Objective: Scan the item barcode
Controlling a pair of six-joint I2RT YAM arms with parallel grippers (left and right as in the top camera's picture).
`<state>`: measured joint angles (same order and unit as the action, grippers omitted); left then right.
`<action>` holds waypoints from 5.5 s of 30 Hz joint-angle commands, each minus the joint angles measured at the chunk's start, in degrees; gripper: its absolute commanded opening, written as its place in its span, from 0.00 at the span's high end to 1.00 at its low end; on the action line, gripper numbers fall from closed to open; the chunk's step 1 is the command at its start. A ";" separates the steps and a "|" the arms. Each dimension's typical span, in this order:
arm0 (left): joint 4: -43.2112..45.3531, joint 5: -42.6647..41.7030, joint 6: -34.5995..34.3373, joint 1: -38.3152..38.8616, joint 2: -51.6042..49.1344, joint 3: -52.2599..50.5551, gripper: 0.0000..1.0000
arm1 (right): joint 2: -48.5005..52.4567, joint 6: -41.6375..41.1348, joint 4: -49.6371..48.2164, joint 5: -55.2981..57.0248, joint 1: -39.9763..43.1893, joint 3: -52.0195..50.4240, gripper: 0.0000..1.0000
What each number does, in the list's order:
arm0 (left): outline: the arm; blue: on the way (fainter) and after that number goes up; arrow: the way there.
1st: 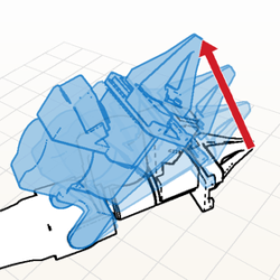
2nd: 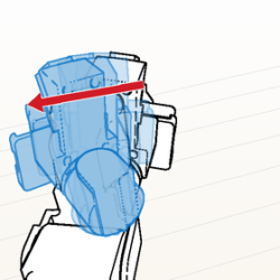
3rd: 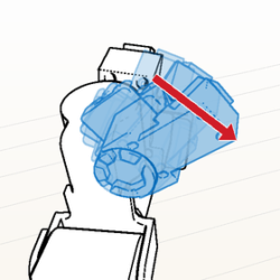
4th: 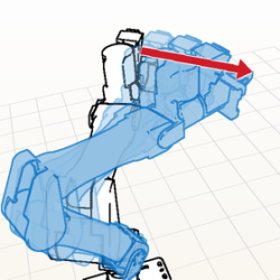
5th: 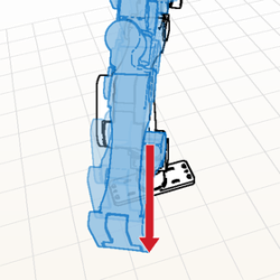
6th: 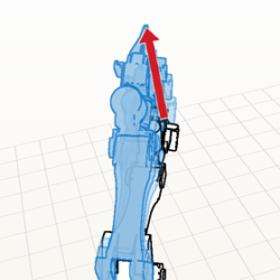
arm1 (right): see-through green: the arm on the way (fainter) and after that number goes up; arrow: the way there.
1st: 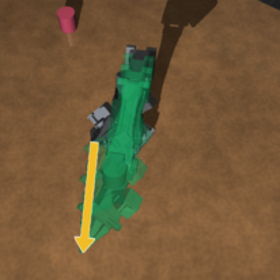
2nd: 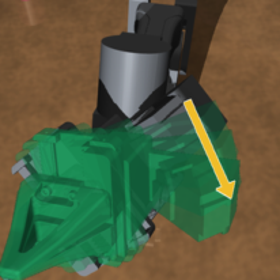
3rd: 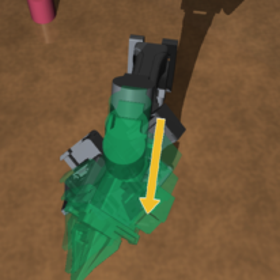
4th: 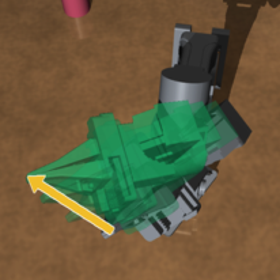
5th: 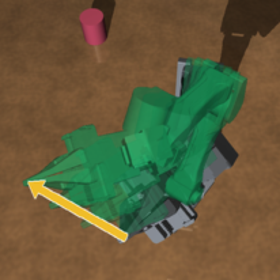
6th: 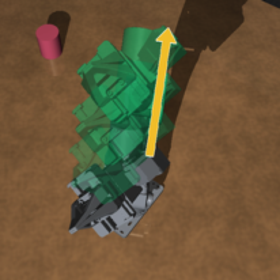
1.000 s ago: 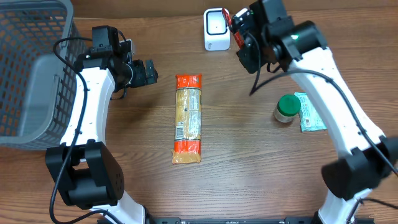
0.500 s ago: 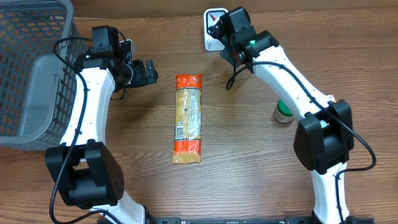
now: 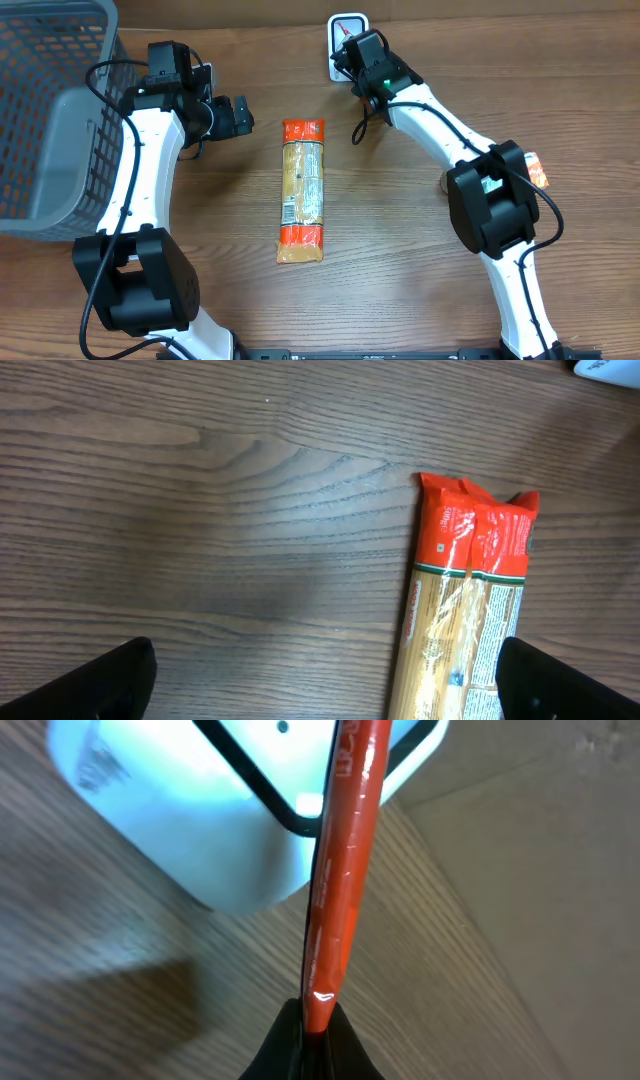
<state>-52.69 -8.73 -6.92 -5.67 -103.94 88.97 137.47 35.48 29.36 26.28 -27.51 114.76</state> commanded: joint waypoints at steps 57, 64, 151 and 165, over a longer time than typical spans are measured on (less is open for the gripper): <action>0.11 0.37 1.14 0.11 0.17 0.31 0.00 | -20.31 -40.19 45.03 -24.17 2.58 0.39 0.96; 0.11 0.35 1.14 0.11 0.17 0.31 0.00 | -19.89 -42.05 47.76 -33.99 6.38 -10.29 0.96; 0.11 0.37 1.14 0.11 0.17 0.31 0.00 | -30.82 -55.69 0.74 -38.34 -10.95 -39.54 0.26; 1.31 0.26 0.94 0.11 0.17 0.31 0.00 | -30.80 -64.06 0.46 -35.34 -13.25 -41.22 0.20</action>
<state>-51.64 -8.71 -6.92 -5.67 -103.94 88.97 106.78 -26.76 29.65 -10.04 -40.91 74.22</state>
